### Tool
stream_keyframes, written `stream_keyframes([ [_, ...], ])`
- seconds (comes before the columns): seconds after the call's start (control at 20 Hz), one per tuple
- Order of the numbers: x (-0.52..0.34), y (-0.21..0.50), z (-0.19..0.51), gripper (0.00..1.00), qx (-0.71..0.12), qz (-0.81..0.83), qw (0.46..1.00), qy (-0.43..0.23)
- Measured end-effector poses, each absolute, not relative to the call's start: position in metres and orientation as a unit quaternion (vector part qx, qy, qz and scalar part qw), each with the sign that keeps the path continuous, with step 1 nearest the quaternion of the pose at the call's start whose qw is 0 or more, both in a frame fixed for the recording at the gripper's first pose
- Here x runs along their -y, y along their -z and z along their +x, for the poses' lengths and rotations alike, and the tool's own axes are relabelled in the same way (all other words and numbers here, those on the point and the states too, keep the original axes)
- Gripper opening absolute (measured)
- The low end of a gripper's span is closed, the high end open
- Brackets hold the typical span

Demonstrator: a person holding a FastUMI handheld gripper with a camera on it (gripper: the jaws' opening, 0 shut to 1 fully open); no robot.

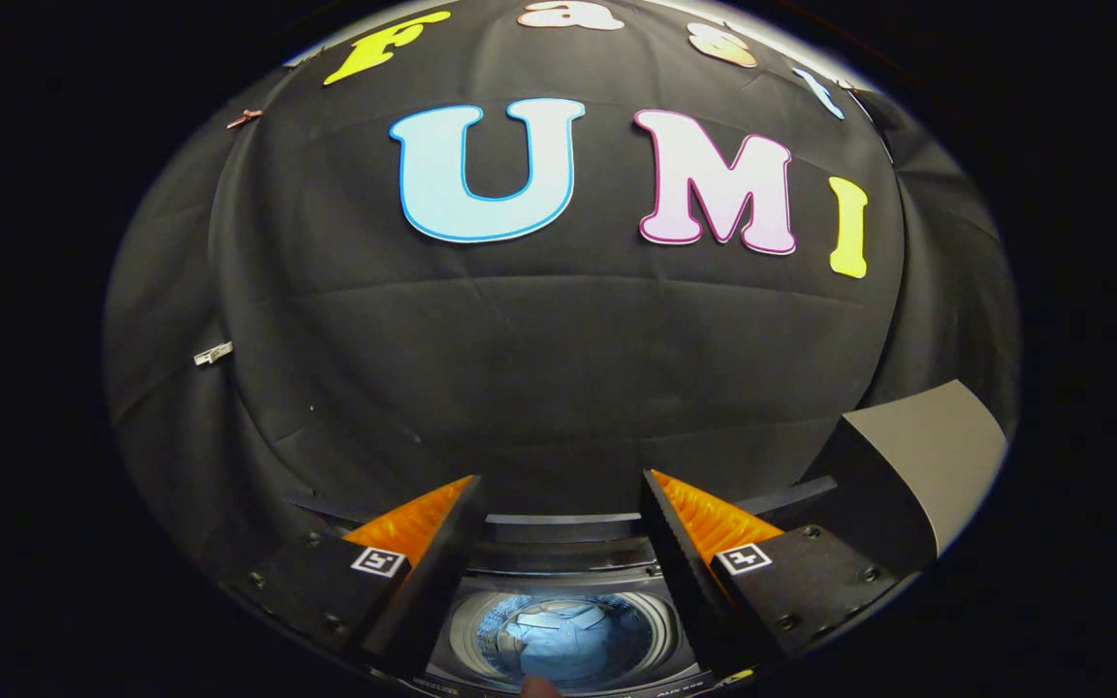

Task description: Put the clothes into the washing machine and then close the washing machine lid.

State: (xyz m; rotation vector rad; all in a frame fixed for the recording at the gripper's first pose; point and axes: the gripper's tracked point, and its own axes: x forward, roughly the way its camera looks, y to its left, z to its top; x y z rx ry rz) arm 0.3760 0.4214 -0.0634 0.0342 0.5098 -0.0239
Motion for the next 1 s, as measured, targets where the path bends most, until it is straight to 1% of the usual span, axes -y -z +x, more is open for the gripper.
stream_keyframes([
  [0.8, -0.432, 0.079, 0.317, 1.0, -0.239, 0.02, 0.971, 0.015],
  [1.0, -0.439, 0.11, 0.304, 0.99, -0.27, 0.033, 0.962, 0.005],
])
